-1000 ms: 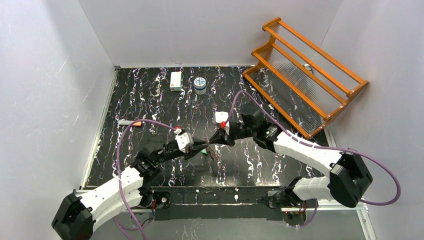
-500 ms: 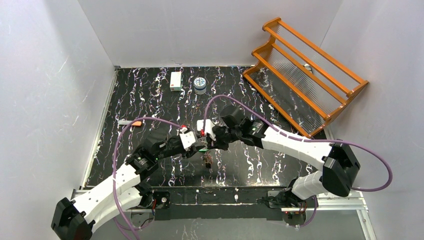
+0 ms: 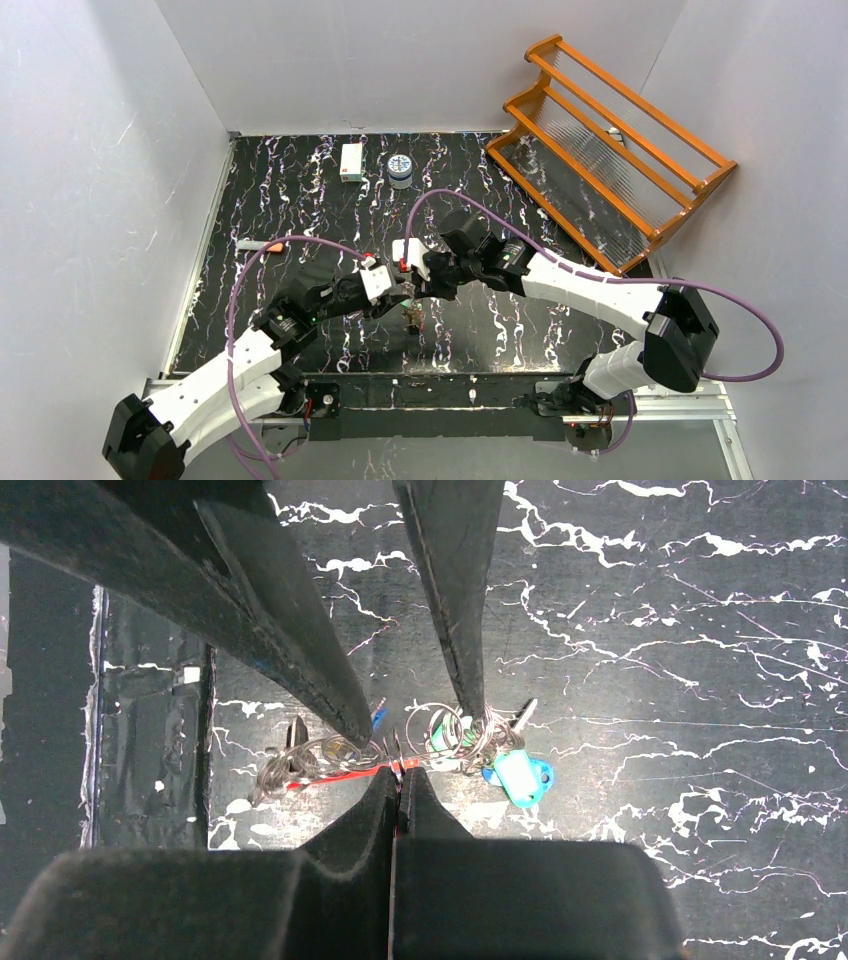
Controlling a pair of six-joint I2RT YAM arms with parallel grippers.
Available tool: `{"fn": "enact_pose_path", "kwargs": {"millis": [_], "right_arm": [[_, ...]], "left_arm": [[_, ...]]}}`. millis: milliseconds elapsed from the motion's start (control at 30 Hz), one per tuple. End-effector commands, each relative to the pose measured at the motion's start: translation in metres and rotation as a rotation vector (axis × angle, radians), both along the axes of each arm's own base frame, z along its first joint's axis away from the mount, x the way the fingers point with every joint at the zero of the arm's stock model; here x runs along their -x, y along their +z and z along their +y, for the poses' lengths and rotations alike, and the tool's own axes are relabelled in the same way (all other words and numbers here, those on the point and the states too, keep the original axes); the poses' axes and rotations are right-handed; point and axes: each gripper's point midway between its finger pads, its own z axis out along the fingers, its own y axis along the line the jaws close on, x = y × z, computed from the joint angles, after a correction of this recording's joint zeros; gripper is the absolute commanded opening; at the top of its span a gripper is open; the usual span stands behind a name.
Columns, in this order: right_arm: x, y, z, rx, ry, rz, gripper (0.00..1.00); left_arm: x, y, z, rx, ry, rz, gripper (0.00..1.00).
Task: Put the keys on the keyring
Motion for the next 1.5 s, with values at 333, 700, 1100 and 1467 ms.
{"fn": "enact_pose_path", "kwargs": {"millis": [333,700,1100,1467], "right_arm": [[-0.001,0.026,0.018,-0.078,0.021,-0.022,0.01],[-0.003,0.026,0.019,-0.079,0.012,-0.023,0.01],[-0.003,0.027,0.02,-0.084,0.004,-0.016,0.01],[-0.002,0.027,0.023,-0.096,-0.003,0.004,0.01]], "left_arm": [[0.002,-0.009,-0.013,0.026,-0.048,0.049,0.22],[0.002,-0.02,-0.009,0.0,-0.029,0.067,0.05],[0.0,-0.026,-0.007,-0.03,-0.021,0.077,0.18],[-0.002,-0.028,-0.006,-0.027,-0.003,0.077,0.0]]}}
